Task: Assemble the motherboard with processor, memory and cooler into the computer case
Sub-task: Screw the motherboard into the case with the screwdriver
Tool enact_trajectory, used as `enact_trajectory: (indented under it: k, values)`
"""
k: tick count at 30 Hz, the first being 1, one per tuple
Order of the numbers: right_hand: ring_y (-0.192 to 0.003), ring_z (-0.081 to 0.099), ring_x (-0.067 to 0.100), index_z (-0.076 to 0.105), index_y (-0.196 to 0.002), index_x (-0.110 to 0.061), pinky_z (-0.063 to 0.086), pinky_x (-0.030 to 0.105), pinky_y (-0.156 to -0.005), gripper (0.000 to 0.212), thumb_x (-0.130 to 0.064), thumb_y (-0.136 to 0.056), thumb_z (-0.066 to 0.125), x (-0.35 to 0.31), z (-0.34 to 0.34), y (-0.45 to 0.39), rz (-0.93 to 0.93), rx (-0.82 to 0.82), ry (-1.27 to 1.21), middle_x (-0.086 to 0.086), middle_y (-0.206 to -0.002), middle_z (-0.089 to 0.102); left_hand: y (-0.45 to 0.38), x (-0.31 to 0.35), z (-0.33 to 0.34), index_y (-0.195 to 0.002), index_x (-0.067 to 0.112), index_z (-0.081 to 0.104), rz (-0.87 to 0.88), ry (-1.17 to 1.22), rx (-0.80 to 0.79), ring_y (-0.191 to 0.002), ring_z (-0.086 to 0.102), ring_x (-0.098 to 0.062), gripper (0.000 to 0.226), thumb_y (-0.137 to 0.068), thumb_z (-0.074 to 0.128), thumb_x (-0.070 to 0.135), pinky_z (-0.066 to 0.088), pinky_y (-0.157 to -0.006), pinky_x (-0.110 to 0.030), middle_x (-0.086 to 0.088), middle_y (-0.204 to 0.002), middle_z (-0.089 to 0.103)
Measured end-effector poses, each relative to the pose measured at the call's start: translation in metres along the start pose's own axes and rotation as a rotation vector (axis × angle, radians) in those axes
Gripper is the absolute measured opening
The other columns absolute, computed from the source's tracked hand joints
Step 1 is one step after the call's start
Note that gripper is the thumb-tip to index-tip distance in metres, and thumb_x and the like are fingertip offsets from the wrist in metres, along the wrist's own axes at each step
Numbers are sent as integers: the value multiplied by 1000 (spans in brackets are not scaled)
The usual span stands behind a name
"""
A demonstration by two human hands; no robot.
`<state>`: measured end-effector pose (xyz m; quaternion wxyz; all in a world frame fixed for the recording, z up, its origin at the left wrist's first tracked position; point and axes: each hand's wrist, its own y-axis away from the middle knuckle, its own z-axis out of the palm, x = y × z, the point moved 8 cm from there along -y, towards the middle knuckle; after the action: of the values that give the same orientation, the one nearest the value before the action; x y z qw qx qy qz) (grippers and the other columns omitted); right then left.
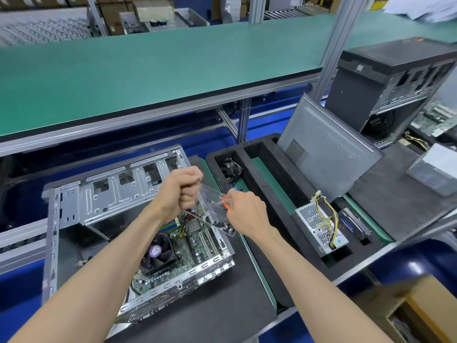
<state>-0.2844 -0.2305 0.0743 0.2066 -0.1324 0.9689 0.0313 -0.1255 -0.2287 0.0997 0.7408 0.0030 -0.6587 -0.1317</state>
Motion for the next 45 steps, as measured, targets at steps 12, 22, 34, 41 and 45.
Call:
enact_trajectory:
  k: [12, 22, 34, 41, 45]
  values:
    - [-68, 56, 31, 59, -95, -15, 36, 34, -56, 8, -14, -91, 52, 0, 0, -2, 6, 7, 23, 7, -80, 64, -8, 1, -12, -84, 30, 74, 132, -1043, 188, -44, 43, -1, 5, -84, 72, 25, 35, -48, -14, 12, -48, 52]
    - [-66, 54, 30, 58, -95, -14, 36, 34, -56, 7, -16, -91, 53, 0, -1, -2, -3, 30, 33, 6, -78, 63, -18, 0, -1, -80, 29, 72, 156, -1301, 177, -49, 39, 2, 10, -89, 68, 30, 42, -56, -28, 18, -45, 45]
    - [-68, 50, 29, 60, -101, -17, 33, 34, -58, 13, -15, -90, 53, -1, -1, -1, 0, 24, 29, 4, -79, 59, -11, -4, 19, -74, 33, 76, 56, -1239, -212, -44, 47, -3, 7, -74, 83, 35, 32, -45, -19, 13, -47, 55]
    - [-68, 54, 27, 60, -101, -18, 36, 33, -57, 12, -17, -90, 55, -1, -2, -1, -7, 40, 17, 4, -81, 63, -11, -1, 28, -80, 35, 75, 94, -1363, -267, -53, 55, -2, 14, -71, 82, 43, 39, -52, -22, 6, -57, 63]
    - [-68, 54, 26, 60, -103, -18, 39, 34, -58, 15, -16, -88, 56, 0, -1, 0, -10, 40, 18, 0, -75, 53, -9, 0, 37, -77, 36, 74, 153, -1321, -279, -58, 52, 9, 6, -75, 80, 35, 29, -47, -9, 27, -54, 56]
